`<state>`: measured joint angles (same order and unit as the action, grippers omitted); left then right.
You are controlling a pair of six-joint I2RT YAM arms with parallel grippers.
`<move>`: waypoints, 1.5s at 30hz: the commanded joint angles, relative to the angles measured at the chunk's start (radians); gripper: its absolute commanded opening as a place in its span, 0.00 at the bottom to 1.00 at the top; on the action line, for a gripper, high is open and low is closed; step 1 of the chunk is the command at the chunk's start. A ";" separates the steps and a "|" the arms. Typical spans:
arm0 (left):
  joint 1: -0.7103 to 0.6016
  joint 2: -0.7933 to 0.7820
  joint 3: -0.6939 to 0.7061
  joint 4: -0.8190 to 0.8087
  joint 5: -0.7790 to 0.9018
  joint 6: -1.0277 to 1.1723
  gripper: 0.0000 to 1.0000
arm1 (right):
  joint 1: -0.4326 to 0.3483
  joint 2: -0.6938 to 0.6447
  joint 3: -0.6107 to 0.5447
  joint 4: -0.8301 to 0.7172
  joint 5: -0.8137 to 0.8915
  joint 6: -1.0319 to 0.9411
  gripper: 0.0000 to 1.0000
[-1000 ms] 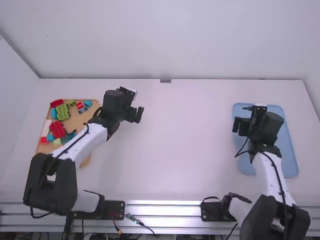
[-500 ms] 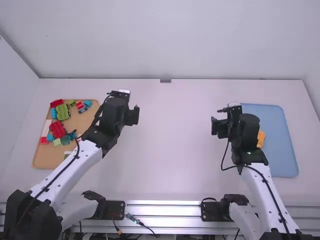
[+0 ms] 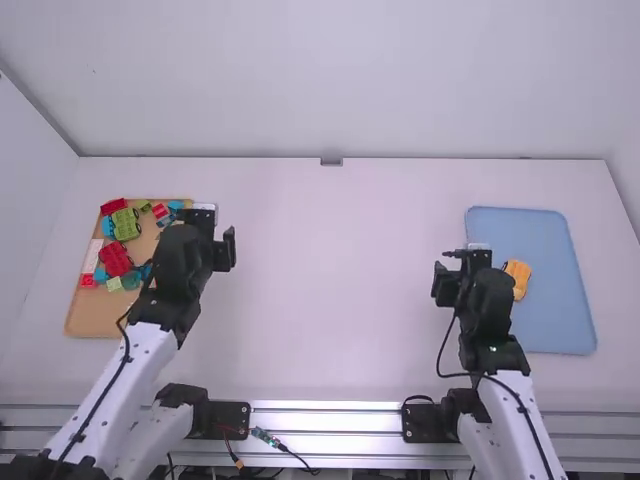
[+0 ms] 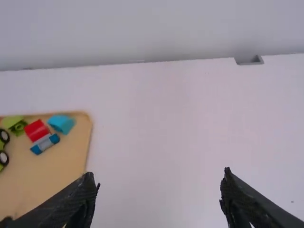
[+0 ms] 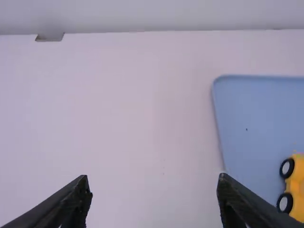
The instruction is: Assemble lego blocks to make yellow taxi
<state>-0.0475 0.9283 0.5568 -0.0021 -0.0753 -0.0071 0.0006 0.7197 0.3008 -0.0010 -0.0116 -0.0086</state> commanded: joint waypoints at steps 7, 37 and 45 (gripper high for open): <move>0.047 -0.195 -0.183 0.002 0.075 0.007 0.48 | -0.001 -0.190 -0.193 0.001 0.012 0.009 0.47; 0.047 -0.758 -0.557 0.002 0.075 0.007 0.00 | -0.001 -0.692 -0.301 0.001 0.012 0.009 0.00; 0.047 -0.856 -0.557 0.002 0.075 0.007 0.00 | -0.001 -0.720 -0.301 0.001 0.012 0.009 0.00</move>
<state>-0.0010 0.0910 0.0090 0.0055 -0.0097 -0.0067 -0.0002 0.0090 0.0109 0.0067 -0.0006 -0.0051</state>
